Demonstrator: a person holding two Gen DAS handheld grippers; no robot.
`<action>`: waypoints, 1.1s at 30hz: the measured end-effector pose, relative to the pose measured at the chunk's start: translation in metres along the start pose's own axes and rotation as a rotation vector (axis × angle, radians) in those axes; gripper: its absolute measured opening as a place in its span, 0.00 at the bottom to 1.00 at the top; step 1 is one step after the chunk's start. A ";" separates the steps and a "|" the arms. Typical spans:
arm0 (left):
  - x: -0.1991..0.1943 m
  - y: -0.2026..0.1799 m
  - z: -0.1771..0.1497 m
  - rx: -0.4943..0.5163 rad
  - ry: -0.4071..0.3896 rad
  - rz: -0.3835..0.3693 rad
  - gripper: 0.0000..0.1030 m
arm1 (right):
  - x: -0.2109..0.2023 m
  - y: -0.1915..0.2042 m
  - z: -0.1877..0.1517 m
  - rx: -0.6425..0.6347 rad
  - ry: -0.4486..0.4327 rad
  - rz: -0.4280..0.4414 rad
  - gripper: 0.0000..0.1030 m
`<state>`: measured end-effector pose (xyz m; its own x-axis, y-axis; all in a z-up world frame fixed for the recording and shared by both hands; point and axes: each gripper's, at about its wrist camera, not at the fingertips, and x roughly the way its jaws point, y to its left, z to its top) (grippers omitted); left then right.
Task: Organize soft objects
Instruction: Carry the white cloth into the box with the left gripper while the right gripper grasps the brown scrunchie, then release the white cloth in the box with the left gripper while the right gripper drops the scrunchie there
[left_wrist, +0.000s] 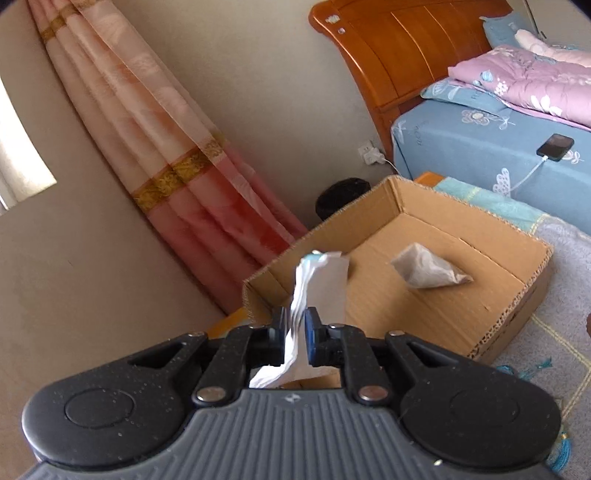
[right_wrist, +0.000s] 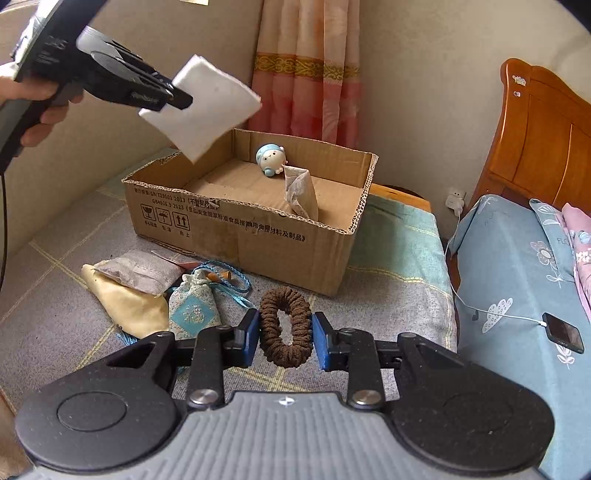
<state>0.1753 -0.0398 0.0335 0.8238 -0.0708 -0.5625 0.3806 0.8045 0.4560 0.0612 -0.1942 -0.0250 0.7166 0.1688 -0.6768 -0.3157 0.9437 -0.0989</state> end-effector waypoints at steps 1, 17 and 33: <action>0.003 -0.004 -0.006 -0.005 0.013 -0.041 0.22 | 0.000 -0.001 0.000 0.000 0.001 -0.003 0.34; -0.081 -0.020 -0.058 -0.214 -0.091 -0.190 0.85 | -0.004 0.000 0.019 -0.036 -0.016 -0.014 0.34; -0.100 -0.003 -0.096 -0.351 -0.006 -0.144 0.90 | 0.008 0.009 0.085 -0.108 -0.078 -0.037 0.34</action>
<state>0.0513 0.0218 0.0222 0.7752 -0.2009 -0.5989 0.3266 0.9390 0.1078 0.1170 -0.1603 0.0311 0.7737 0.1597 -0.6131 -0.3503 0.9142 -0.2039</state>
